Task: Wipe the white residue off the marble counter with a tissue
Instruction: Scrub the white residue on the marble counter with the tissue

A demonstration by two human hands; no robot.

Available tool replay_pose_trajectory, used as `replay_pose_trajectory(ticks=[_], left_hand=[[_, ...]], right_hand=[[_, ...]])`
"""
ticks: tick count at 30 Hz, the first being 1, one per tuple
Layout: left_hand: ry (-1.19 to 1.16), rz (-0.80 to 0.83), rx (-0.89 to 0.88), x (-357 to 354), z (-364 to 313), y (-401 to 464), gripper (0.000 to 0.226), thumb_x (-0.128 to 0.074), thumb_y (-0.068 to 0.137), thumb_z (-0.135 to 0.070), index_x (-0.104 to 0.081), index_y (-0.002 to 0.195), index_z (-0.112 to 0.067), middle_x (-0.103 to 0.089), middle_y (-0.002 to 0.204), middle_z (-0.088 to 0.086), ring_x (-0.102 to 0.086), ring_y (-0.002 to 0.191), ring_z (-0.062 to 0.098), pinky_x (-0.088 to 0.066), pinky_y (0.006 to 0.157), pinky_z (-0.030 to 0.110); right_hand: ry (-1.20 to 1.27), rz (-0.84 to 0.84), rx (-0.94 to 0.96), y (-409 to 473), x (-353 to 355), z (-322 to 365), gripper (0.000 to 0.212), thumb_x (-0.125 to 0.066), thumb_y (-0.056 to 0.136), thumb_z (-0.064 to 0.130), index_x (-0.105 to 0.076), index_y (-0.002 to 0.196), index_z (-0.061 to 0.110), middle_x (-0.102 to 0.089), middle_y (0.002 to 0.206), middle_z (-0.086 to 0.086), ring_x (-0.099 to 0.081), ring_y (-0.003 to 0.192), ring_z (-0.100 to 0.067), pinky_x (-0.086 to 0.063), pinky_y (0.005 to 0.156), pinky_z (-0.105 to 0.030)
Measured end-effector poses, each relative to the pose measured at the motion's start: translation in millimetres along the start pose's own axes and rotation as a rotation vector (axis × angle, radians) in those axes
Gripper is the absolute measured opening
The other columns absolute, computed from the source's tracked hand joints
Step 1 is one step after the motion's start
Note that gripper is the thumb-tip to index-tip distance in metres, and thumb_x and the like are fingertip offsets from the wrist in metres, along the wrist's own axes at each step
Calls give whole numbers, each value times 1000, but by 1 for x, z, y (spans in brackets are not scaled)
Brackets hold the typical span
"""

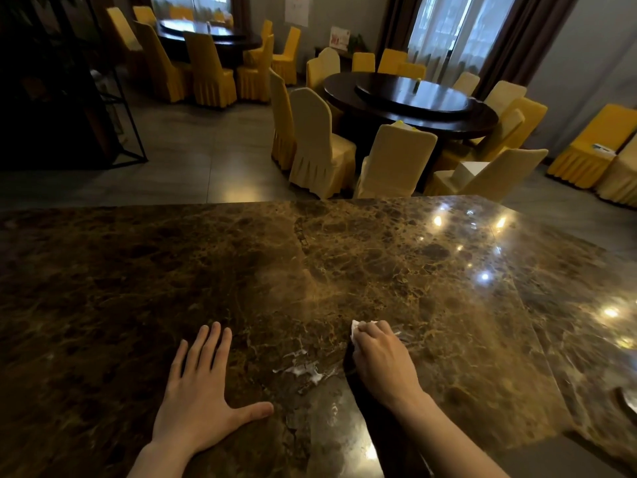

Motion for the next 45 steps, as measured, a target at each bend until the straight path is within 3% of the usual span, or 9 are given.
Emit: replay_pose_trajectory(ticks=[7,14,19,22,27,33,37,40,45], left_hand=[[0,-11,-2,-1,1,0,153,-7,44,-120,32,157,-25,41,165,-4,39,152,16,16,131,49],[-56,-62,-25,-2,3,0,152,-17,48,-120,22,160,-24,29,170,-4,32,155,15,14,132,49],[-30,-65,-18,-1,1,0,152,-12,46,-120,27,158,-24,34,168,-4,34,155,16,13,132,49],[-46,-72,-21,-1,2,0,152,-14,47,-120,25,159,-24,32,168,-4,32,156,16,12,132,49],[-67,-81,-18,-2,1,0,151,-16,47,-120,24,158,-26,31,168,-5,32,155,15,14,132,49],[-66,-75,-27,0,2,-1,152,-16,48,-120,22,160,-24,30,169,-4,31,156,15,14,132,48],[-63,-66,-17,1,1,-1,152,-13,46,-120,25,159,-25,34,168,-5,33,155,15,15,131,48],[-35,-50,-9,0,0,0,152,-10,45,-120,29,157,-24,36,167,-3,34,155,16,15,132,49],[-37,-56,-16,0,0,-1,153,-12,46,-120,24,159,-23,31,169,-3,32,156,16,13,132,49]], right_hand=[[9,-91,-332,20,16,-18,17,-61,89,1,-76,88,10,-64,90,-3,-56,88,-23,-44,70,-32],[168,57,61,-1,3,44,26,-76,74,9,-76,95,25,-71,85,11,-54,83,-11,-43,66,-24],[324,-287,-385,11,39,-38,16,-76,85,8,-79,95,20,-79,89,2,-72,82,-12,-53,76,-26],[191,-234,-568,11,45,-75,20,-71,86,4,-78,100,15,-78,94,-8,-71,91,-31,-53,75,-35],[65,-112,-387,0,21,-32,30,-66,84,-1,-78,104,18,-72,93,0,-56,91,-22,-46,75,-35],[156,55,85,2,0,58,19,-72,82,22,-73,100,24,-64,95,8,-49,93,-14,-45,72,-27],[170,-215,-311,7,23,-8,10,-68,91,14,-77,89,18,-65,83,0,-56,83,-21,-37,68,-30],[56,-198,-537,0,32,-57,20,-64,88,0,-78,95,11,-66,85,-7,-59,87,-29,-43,67,-34],[69,-125,-297,-7,11,4,20,-67,87,6,-75,100,18,-67,90,3,-51,87,-17,-41,72,-27]])
Point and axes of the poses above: each hand's wrist, its own y-axis towards the middle knuckle, its own x-axis out of the back of the hand, z = x × y, the point moved 2 cm from there along y, towards the middle knuckle
